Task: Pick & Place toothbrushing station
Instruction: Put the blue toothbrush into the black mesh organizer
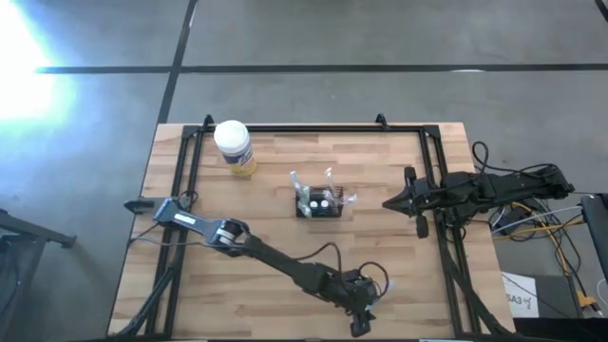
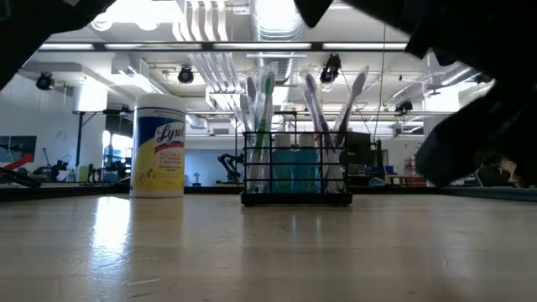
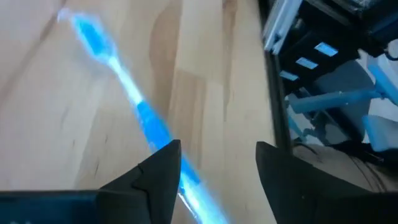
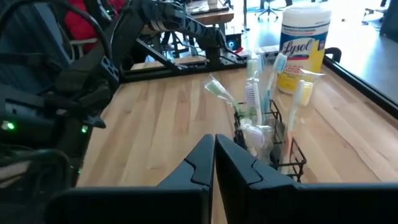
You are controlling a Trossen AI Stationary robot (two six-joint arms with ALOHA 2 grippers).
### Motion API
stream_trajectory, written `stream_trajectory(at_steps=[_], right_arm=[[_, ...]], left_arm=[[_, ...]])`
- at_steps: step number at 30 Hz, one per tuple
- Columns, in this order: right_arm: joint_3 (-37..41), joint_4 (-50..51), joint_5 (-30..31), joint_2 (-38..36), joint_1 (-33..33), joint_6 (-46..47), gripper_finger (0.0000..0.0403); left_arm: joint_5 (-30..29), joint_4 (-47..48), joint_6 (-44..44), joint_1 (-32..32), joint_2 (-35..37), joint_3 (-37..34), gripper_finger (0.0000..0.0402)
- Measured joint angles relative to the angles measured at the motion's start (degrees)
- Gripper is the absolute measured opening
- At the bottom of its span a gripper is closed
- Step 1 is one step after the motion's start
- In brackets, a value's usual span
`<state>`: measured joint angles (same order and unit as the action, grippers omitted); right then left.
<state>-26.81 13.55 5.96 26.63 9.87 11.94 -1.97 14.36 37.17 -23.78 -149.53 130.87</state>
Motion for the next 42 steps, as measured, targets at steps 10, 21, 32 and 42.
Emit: stream_trajectory(at_steps=[10, 21, 32, 42], right_arm=[[0.7, 0.0, 0.0, 0.0, 0.0, 0.4, 0.0013], [0.7, -0.1, 0.1, 0.0, 0.0, -0.1, 0.0013], [0.7, 0.0, 0.1, 0.1, 0.0, -0.1, 0.0013], [0.8, 0.0, 0.1, 0.1, 0.0, -0.4, 0.0013]], left_arm=[[-4.2, 7.2, -5.1, 0.4, -0.1, -0.8, 0.0211], [-8.7, 27.9, -7.3, 0.3, 1.4, -0.5, 0.0205], [-9.0, 36.5, -8.3, 0.0, 4.1, -1.0, 0.0085], [-10.4, 35.5, -10.9, -0.8, 5.4, -3.2, 0.0023]])
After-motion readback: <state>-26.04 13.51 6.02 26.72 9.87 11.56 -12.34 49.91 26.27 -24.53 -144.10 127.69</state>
